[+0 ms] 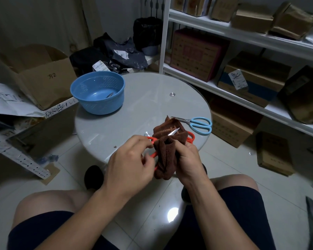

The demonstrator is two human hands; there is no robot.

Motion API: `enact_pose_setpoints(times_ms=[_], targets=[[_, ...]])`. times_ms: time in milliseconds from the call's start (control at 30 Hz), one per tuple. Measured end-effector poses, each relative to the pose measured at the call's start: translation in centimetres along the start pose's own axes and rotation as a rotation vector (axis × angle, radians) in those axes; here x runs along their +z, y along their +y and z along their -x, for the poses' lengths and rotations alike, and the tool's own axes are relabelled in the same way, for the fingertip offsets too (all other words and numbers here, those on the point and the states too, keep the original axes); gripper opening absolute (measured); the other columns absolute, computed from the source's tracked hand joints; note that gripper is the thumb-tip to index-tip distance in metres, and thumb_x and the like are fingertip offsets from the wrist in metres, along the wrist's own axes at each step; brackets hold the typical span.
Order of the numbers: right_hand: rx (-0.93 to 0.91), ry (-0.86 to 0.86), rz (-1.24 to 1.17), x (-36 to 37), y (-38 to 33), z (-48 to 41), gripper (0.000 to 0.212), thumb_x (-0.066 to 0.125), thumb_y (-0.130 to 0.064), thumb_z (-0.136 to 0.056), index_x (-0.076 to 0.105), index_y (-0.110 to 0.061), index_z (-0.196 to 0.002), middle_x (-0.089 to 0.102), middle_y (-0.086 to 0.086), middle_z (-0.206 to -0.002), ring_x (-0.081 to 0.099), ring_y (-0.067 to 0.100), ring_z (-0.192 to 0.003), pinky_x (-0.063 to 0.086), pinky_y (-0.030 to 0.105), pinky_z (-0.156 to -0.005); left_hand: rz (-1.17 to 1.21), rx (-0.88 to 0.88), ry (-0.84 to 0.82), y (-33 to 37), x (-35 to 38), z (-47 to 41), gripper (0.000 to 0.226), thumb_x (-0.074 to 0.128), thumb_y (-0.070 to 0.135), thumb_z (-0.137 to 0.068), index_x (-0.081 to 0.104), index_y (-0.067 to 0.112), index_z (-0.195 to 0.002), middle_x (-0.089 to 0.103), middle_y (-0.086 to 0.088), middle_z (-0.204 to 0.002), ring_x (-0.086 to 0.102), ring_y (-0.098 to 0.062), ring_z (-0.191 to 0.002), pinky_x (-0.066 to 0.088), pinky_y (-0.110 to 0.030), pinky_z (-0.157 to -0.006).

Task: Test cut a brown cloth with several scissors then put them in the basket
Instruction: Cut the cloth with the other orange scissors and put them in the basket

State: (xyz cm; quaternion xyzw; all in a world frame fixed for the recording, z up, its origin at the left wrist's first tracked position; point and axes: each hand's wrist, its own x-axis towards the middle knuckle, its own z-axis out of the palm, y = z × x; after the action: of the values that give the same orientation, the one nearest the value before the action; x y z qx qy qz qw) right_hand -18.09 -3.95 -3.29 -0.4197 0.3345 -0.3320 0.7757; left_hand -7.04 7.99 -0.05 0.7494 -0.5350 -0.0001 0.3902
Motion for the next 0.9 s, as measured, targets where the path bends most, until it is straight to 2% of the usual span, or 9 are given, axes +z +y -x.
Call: enact_pose_setpoints(times_ms=[100,200,300,367,467,533,633,767,900], targets=[[-0.037,0.061,0.008,0.0,-0.2,-0.3,0.018,0.068,-0.003,-0.084,0.076,0.004,-0.099,0.073,0.028,-0.094,0.067,0.032,-0.087,0.053,0.042,-0.081,-0.098,-0.033,0.137,-0.2,0.4,-0.4,0.020,0.057,0.009,-0.080,0.070,0.017,-0.093,0.069,0.004,-0.099,0.068,-0.023,-0.083,0.055,-0.040,-0.070],[-0.046,0.116,-0.016,-1.0,-0.8,-0.5,0.016,0.066,0.001,-0.085,0.077,0.005,-0.096,0.074,0.018,-0.085,0.068,0.028,-0.078,0.057,0.034,-0.068,-0.126,-0.156,0.177,-0.9,0.2,-1.3,0.014,0.064,0.022,-0.084,0.069,0.020,-0.097,0.064,0.004,-0.099,0.064,-0.021,-0.078,0.054,-0.039,-0.071],[-0.070,0.052,0.008,-1.1,-1.1,-0.2,0.020,0.065,0.003,-0.086,0.073,0.010,-0.103,0.073,0.023,-0.092,0.070,0.028,-0.083,0.058,0.037,-0.075,-0.066,-0.267,-0.085,-1.5,0.8,-2.9,0.027,0.063,0.049,-0.086,0.068,0.025,-0.098,0.062,0.004,-0.097,0.059,-0.017,-0.089,0.050,-0.034,-0.080],[-0.081,-0.002,0.015,-0.7,-0.9,0.1,0.018,0.065,0.004,-0.087,0.074,0.007,-0.102,0.073,0.024,-0.094,0.071,0.030,-0.084,0.059,0.038,-0.078,0.059,-0.311,-0.241,-1.0,1.4,-3.6,0.036,0.052,0.055,-0.091,0.065,0.025,-0.076,0.067,0.003,-0.076,0.063,-0.019,-0.076,0.052,-0.037,-0.072],[-0.077,-0.024,0.011,-0.4,-0.9,0.3,0.016,0.064,0.006,-0.084,0.076,0.006,-0.095,0.075,0.024,-0.090,0.071,0.033,-0.083,0.060,0.042,-0.080,0.004,-0.287,-0.221,-0.4,2.0,-3.5,0.054,0.038,0.054,-0.098,0.047,0.020,-0.056,0.055,-0.004,-0.055,0.057,-0.032,-0.064,0.046,-0.040,-0.059],[-0.072,-0.009,-0.015,-0.6,-0.9,0.3,0.016,0.067,0.006,-0.080,0.075,0.008,-0.093,0.074,0.026,-0.088,0.070,0.037,-0.084,0.057,0.049,-0.085,-0.029,-0.250,-0.194,0.0,2.1,-3.0,0.057,0.036,0.053,-0.099,0.041,0.019,-0.054,0.050,-0.006,-0.053,0.055,-0.035,-0.064,0.040,-0.040,-0.055],[-0.018,-0.003,-0.064,-1.1,-1.1,0.3,0.023,0.070,0.003,-0.075,0.073,0.011,-0.096,0.071,0.029,-0.089,0.068,0.039,-0.084,0.058,0.052,-0.080,-0.002,-0.209,-0.225,0.0,1.8,-3.0,0.057,0.034,0.056,-0.098,0.044,0.018,-0.057,0.055,-0.011,-0.055,0.056,-0.035,-0.061,0.045,-0.041,-0.055],[0.083,-0.013,-0.154,-1.2,-1.3,-0.1,0.041,0.071,-0.003,-0.064,0.069,0.018,-0.099,0.068,0.030,-0.094,0.067,0.037,-0.081,0.058,0.040,-0.072,-0.030,-0.169,-0.228,0.1,1.1,-3.2,0.056,0.034,0.056,-0.097,0.049,0.019,-0.059,0.057,-0.010,-0.058,0.056,-0.035,-0.063,0.049,-0.044,-0.061],[0.065,0.060,-0.565,-3.5,-2.6,-2.1,0.025,0.061,0.000,-0.070,0.074,0.003,-0.091,0.068,0.014,-0.079,0.066,0.022,-0.080,0.056,0.030,-0.072,-0.057,-0.170,-0.230,-1.5,0.2,-2.7,0.053,0.038,0.053,-0.097,0.041,0.028,-0.051,0.066,-0.007,-0.065,0.062,-0.036,-0.074,0.050,-0.042,-0.070]])
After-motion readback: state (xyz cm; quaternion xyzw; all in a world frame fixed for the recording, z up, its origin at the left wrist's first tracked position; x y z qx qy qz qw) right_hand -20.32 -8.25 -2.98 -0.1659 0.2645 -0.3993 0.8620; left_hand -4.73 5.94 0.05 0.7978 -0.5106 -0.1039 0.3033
